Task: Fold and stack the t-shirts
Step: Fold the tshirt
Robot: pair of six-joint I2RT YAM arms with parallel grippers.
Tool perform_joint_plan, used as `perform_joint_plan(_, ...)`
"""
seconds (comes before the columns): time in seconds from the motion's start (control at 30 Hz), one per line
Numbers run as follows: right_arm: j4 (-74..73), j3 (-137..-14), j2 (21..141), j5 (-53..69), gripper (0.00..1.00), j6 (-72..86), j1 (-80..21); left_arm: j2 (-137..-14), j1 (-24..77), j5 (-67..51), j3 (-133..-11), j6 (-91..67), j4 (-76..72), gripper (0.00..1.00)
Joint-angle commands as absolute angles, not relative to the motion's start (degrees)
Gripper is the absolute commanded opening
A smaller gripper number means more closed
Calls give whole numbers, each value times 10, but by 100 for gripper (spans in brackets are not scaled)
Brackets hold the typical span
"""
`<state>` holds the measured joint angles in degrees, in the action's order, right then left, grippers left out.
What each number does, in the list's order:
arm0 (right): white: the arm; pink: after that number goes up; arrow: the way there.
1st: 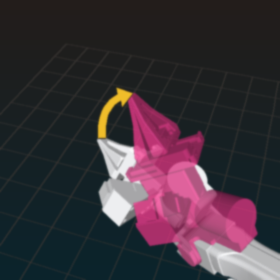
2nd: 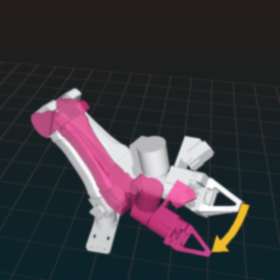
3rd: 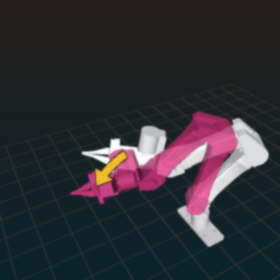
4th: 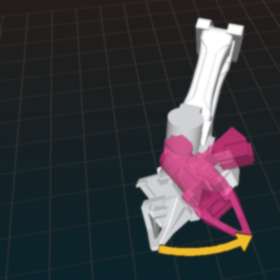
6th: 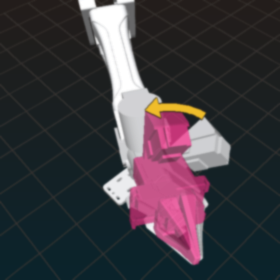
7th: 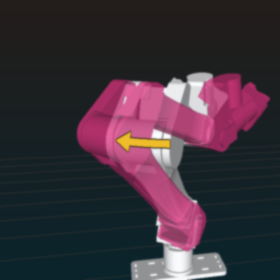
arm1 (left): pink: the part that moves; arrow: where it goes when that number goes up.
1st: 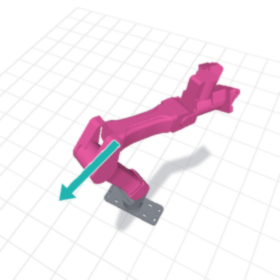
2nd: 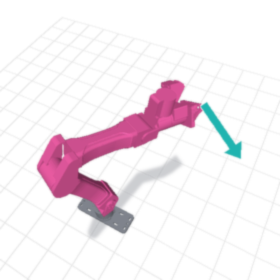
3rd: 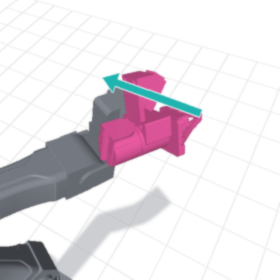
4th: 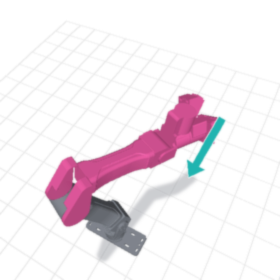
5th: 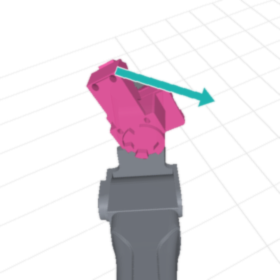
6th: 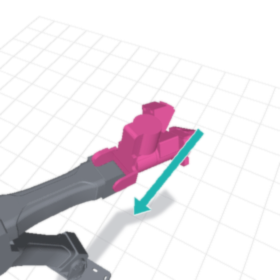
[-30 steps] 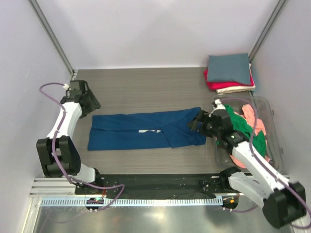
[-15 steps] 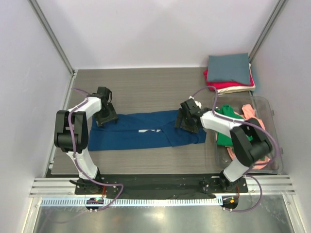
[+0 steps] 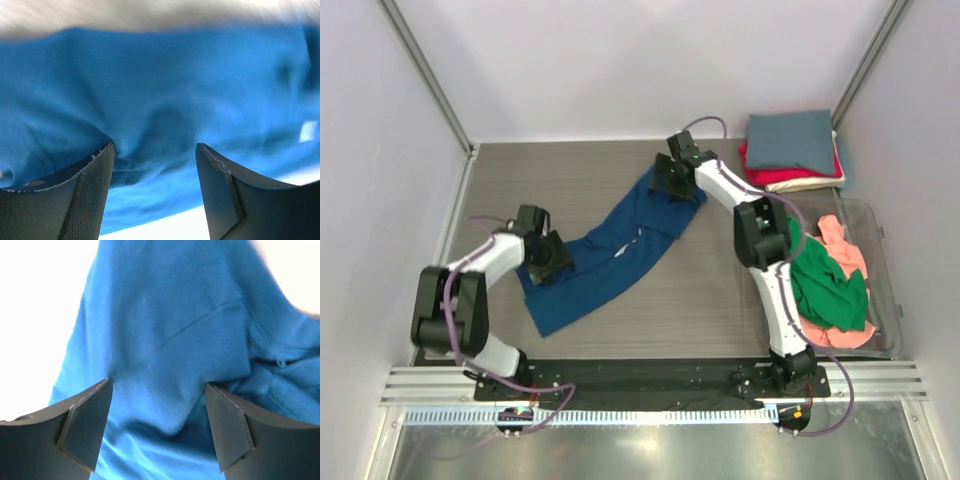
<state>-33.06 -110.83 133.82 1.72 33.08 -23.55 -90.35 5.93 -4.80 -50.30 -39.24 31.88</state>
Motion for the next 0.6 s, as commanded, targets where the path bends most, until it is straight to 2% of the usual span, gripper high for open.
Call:
perform_joint_plan(0.0, -400, -1303, 1498, 110, 80, 273, -232, -877, 149, -155, -397, -503, 281, 68)
perform_joint_plan(0.07, -386, -1410, 1554, 161, 80, 265, -235, -830, 233, -133, -361, -589, 240, 68)
perform_joint_plan(0.13, -361, -1447, 1577, 187, 82, 265, -237, -801, 325, -114, -340, -691, 210, 70)
perform_joint_plan(0.3, -209, -1412, 1597, 254, 82, 272, -247, -794, 494, -98, -334, -837, 88, 71)
perform_joint_plan(0.43, -200, -1443, 1625, 246, 82, 273, -252, -788, 561, -58, -376, -848, 127, 70)
perform_joint_plan(0.57, -193, -1418, 1611, 201, 82, 259, -251, -721, 589, -12, -378, -850, 196, 70)
